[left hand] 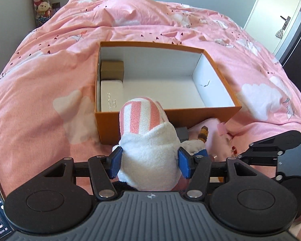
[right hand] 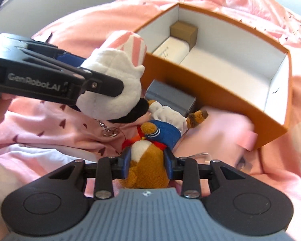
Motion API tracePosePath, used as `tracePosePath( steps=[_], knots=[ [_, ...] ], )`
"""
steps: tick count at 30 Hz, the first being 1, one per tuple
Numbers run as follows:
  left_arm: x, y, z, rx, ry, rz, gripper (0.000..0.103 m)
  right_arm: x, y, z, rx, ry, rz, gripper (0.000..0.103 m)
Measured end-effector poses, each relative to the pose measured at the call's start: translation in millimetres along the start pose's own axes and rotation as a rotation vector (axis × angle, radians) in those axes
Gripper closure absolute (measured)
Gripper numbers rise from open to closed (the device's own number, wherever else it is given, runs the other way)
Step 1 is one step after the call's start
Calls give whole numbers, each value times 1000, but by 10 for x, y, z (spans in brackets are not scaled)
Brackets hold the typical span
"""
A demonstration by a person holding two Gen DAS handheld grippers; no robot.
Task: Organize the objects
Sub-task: 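Grasp the white bunny plush with the left tool while the right tool grasps the sailor dog plush, then carry both plush toys over the box and lower them inside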
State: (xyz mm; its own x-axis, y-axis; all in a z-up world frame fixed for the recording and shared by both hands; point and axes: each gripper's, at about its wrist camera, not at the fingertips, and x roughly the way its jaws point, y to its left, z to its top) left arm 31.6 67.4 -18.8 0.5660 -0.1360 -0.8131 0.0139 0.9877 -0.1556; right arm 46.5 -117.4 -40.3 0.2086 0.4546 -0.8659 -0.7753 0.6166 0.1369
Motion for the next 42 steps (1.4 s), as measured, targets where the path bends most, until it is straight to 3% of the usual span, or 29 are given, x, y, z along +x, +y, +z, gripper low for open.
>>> tracePosePath(
  steps=[11, 21, 25, 32, 39, 42],
  knots=[
    [-54, 47, 116, -14, -48, 19, 38, -551, -72, 142, 96, -169, 103, 67],
    [-86, -48, 431, 11, -161, 28, 38, -874, -230, 496, 88, -355, -14, 67],
    [-22, -111, 568, 49, -217, 95, 38, -849, -349, 640, 100, -380, -33, 67],
    [210, -1, 793, 36, -222, 78, 38, -577, -567, 889, 149, -394, -69, 67],
    [366, 254, 920, -28, -193, 20, 38, -561, -684, 1031, 199, -465, -59, 67],
    [499, 310, 961, -34, -152, -25, 38, -476, -710, 1077, 199, -446, -45, 67]
  ],
)
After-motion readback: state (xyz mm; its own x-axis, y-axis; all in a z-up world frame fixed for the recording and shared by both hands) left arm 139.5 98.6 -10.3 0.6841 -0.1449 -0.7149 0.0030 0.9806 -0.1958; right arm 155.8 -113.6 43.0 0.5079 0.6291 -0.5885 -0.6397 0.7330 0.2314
